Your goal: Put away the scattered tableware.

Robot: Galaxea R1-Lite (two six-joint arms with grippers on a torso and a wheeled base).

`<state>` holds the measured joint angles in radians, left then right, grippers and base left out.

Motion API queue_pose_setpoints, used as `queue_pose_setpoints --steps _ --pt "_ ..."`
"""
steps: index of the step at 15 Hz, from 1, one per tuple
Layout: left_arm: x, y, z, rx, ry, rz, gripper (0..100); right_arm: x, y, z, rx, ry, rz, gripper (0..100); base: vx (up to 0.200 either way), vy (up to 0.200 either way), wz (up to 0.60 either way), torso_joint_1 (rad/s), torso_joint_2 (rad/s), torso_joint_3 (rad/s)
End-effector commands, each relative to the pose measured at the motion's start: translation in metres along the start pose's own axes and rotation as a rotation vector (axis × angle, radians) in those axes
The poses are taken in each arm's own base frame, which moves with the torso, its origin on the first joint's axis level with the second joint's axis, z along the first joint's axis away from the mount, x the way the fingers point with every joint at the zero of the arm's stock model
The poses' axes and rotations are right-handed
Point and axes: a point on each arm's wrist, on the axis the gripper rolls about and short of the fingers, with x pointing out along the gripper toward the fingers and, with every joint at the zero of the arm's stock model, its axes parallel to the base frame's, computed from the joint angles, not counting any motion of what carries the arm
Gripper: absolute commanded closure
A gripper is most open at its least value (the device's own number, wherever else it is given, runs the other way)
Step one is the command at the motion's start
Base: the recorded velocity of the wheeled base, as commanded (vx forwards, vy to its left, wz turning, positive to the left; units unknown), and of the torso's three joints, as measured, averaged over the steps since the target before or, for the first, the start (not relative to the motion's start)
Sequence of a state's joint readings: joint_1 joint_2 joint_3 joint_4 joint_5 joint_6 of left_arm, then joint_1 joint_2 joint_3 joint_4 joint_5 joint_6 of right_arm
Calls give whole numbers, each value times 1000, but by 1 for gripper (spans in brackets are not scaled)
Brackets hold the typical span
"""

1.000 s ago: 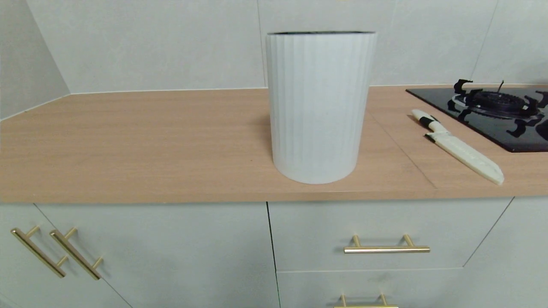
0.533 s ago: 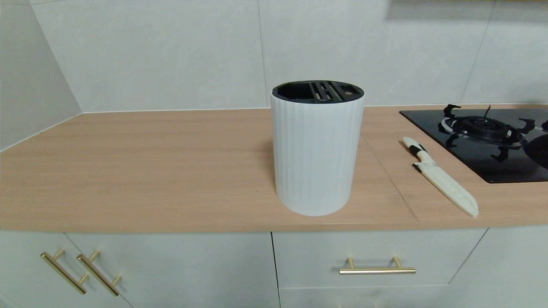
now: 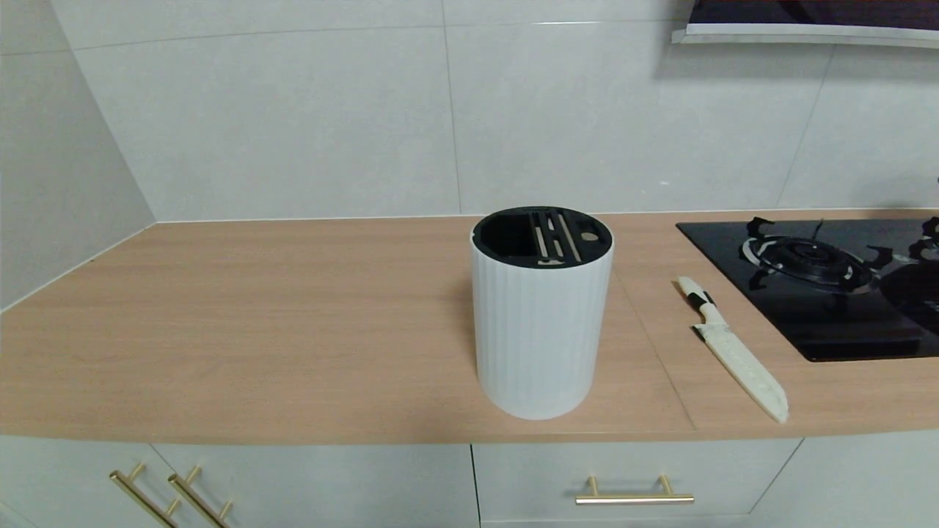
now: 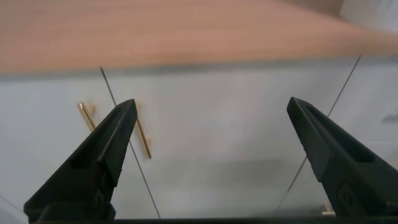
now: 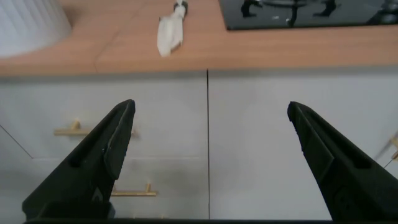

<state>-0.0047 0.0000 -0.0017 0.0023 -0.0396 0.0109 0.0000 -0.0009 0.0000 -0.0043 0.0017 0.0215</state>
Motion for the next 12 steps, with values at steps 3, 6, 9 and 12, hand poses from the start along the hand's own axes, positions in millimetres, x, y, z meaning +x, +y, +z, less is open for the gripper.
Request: queue_pose_setpoints --steps 3,6,9,12 --pt "0 0 0 0 1 0 0 0 0 0 0 1 0 0 0 0 0 230 -520 -290" --pt "0 0 0 0 1 0 0 0 0 0 0 1 0 0 0 0 0 255 -541 -304" --pt "0 0 0 0 1 0 0 0 0 0 0 1 0 0 0 0 0 256 -565 -305" --pt "0 0 0 0 1 0 0 0 0 0 0 1 0 0 0 0 0 276 -587 -315"
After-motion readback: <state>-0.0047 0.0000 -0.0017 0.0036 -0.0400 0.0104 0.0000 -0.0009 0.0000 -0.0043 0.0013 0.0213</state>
